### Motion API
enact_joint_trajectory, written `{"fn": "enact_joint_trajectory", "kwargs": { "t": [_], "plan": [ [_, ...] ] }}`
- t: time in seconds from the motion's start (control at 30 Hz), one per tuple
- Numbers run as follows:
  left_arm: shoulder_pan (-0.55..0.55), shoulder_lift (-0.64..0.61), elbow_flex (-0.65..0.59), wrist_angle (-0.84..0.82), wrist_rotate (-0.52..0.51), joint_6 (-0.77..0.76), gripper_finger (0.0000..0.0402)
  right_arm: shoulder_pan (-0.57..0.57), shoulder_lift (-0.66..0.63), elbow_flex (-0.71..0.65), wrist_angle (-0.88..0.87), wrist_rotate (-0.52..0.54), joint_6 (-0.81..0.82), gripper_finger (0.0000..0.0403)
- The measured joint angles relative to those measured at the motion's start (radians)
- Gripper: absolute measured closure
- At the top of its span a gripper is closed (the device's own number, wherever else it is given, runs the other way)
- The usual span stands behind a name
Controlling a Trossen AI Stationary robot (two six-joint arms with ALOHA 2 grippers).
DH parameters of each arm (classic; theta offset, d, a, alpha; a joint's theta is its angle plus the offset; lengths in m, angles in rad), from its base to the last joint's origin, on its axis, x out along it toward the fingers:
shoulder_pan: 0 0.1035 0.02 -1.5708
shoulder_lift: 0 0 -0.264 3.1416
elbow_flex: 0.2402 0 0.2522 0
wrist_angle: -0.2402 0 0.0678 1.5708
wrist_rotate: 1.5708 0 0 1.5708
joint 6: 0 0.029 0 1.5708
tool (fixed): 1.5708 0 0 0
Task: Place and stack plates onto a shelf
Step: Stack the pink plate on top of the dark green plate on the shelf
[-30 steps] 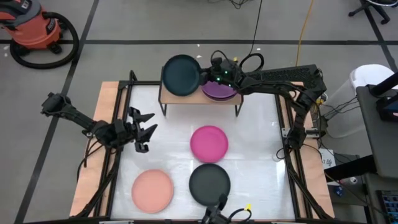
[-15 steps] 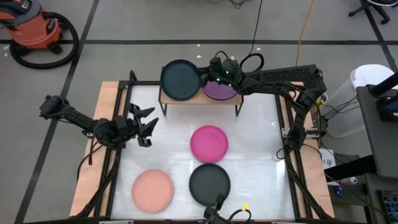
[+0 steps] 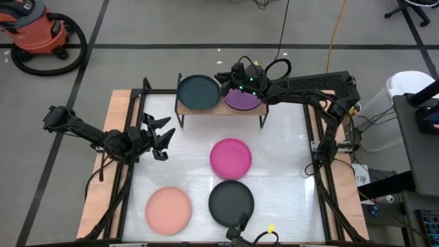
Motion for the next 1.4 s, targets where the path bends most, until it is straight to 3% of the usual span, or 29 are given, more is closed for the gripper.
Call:
{"fn": "enact_joint_trajectory", "kwargs": {
  "t": [0.17,0.4,0.5,0.6,0.73,0.9,1.07,1.23,1.4],
  "plan": [
    [0.000,0.000,0.000,-0.010,0.000,-0.010,0.0179,0.004,-0.067,0.000,0.004,-0.006,-0.032,0.0316],
    [-0.001,0.000,0.007,-0.087,0.000,-0.022,0.0179,0.029,-0.266,0.000,-0.048,-0.117,-0.134,0.0316],
    [-0.003,0.000,0.072,-0.270,0.003,-0.033,0.0179,0.062,-0.366,0.000,-0.129,-0.133,-0.218,0.0316],
    [-0.005,0.024,0.197,-0.577,0.006,-0.094,0.0179,0.111,-0.466,0.000,-0.262,-0.133,-0.313,0.0316],
    [-0.005,0.141,0.357,-0.863,0.009,-0.162,0.0179,0.186,-0.580,0.000,-0.443,-0.133,-0.427,0.0316],
    [-0.005,0.340,0.495,-0.950,0.052,-0.124,0.0179,0.287,-0.693,-0.031,-0.600,-0.129,-0.455,0.0316],
    [-0.002,0.526,0.650,-1.102,0.174,-0.090,0.0179,0.382,-0.823,-0.152,-0.598,-0.121,-0.453,0.0316],
    [-0.002,0.660,0.797,-1.447,0.260,-0.176,0.0179,0.481,-0.961,-0.289,-0.584,0.016,-0.455,0.0316],
    [-0.001,0.759,0.863,-1.603,0.316,-0.166,0.0179,0.575,-1.046,-0.427,-0.574,0.133,-0.451,0.0316]
  ]
}}
